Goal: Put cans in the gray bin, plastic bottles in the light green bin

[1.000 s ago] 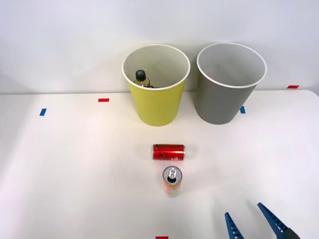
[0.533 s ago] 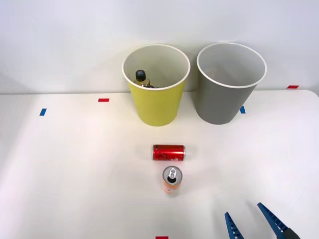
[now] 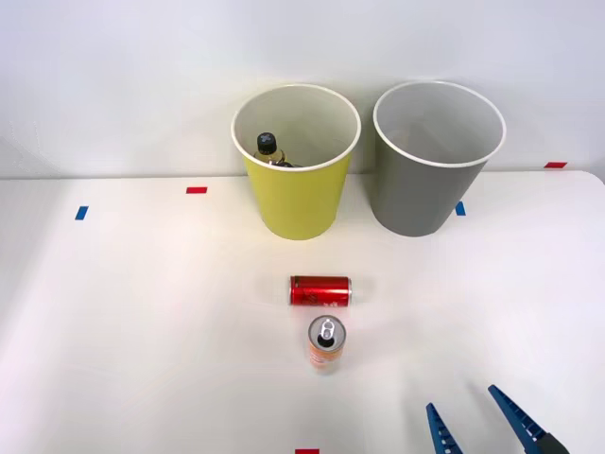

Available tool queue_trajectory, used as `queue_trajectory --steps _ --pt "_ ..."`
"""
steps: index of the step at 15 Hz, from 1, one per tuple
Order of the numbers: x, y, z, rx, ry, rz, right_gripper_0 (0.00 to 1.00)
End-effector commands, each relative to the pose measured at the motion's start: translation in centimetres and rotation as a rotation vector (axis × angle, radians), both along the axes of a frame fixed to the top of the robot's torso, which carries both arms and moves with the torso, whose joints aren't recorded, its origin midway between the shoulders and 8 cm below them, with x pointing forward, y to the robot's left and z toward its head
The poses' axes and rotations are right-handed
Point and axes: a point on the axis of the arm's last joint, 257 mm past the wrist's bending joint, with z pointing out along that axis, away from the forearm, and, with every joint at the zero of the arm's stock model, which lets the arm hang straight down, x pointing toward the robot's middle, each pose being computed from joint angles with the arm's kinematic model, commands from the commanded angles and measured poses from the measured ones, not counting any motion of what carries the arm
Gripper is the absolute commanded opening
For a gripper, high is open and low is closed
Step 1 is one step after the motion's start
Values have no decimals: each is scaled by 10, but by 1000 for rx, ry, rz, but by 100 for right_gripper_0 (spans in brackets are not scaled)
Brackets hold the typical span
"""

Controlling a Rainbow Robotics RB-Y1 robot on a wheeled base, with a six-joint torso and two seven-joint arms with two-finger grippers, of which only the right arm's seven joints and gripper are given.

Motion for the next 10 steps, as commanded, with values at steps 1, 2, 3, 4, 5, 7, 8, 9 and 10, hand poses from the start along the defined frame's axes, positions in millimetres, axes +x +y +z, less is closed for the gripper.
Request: queue_trajectory --steps 1,2,3,4,5,7,8,9,10 --pt "0 0 0 0 0 0 100" --pt "-2 -2 -16 8 37 -13 100" --pt "1 -2 -16 31 32 -13 100" --pt "3 -1 -13 73 23 -18 100" --pt "3 6 -7 66 1 13 100" --pt "1 15 7 -23 -87 33 100" --pt "0 17 12 -69 -127 27 100" --pt "-4 19 14 -109 -151 20 100" --pt "-10 23 16 -140 -173 27 100"
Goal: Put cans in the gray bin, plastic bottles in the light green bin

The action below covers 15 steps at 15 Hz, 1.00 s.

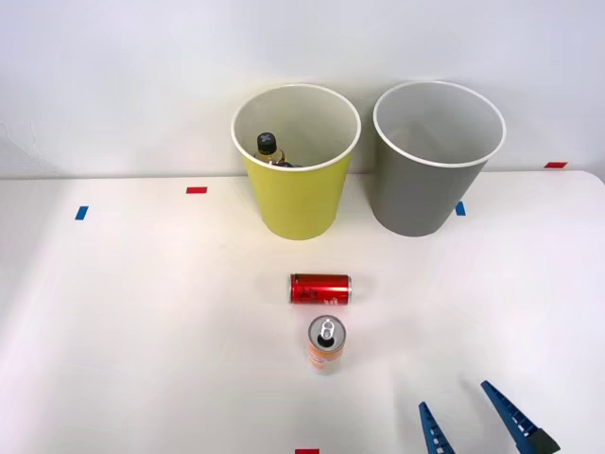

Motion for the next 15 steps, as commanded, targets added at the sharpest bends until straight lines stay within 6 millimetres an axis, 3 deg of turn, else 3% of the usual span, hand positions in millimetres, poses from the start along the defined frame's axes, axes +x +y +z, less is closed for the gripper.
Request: queue_trajectory --steps 1,7,13,15 --pt "-18 18 11 -93 -88 27 100" --pt "-24 37 15 -167 -142 108 100" --pt "-18 64 23 -121 -170 188 100" --pt "-14 73 17 -113 -170 205 100"
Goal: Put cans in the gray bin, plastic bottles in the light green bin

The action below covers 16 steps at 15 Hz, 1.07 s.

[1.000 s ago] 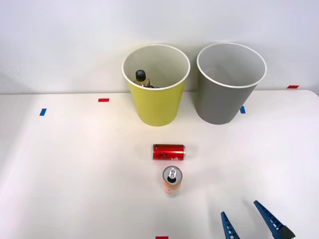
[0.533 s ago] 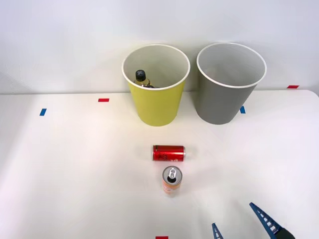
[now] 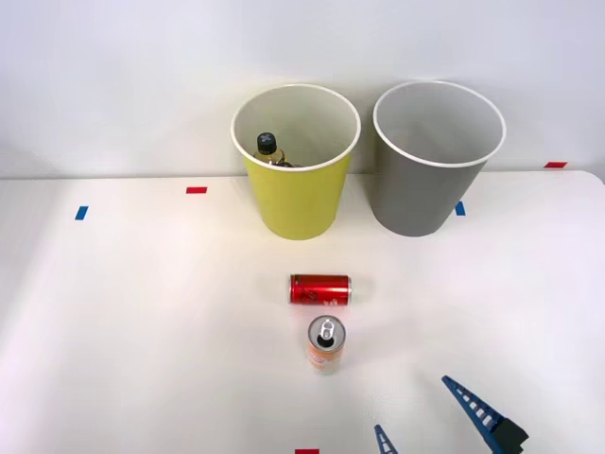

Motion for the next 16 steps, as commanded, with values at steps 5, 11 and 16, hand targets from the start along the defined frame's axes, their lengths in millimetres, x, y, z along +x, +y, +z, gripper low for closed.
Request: queue_trajectory --steps 5,11,16 --pt "41 32 -5 16 -61 38 100" --pt "69 67 -11 30 -87 88 100" --pt "85 84 -10 -2 -87 113 100"
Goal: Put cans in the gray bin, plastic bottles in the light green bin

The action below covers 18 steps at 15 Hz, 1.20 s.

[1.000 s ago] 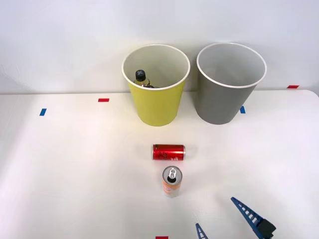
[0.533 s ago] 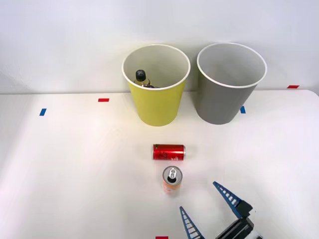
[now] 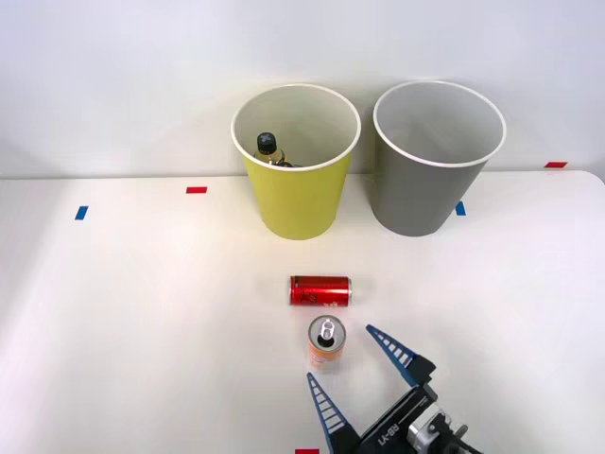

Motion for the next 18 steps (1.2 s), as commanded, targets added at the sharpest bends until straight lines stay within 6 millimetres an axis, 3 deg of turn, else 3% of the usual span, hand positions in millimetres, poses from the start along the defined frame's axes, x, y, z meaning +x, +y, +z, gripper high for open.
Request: queue_trajectory --steps 1,11,12,13,15,18 --pt "13 8 0 -23 1 -1 100" --pt "33 32 2 -56 10 1 100" --pt "33 32 1 -64 6 1 88" --pt "33 32 2 -66 2 0 58" --pt "33 32 1 -76 -3 -3 10" --pt "33 32 1 -82 -8 -6 0"
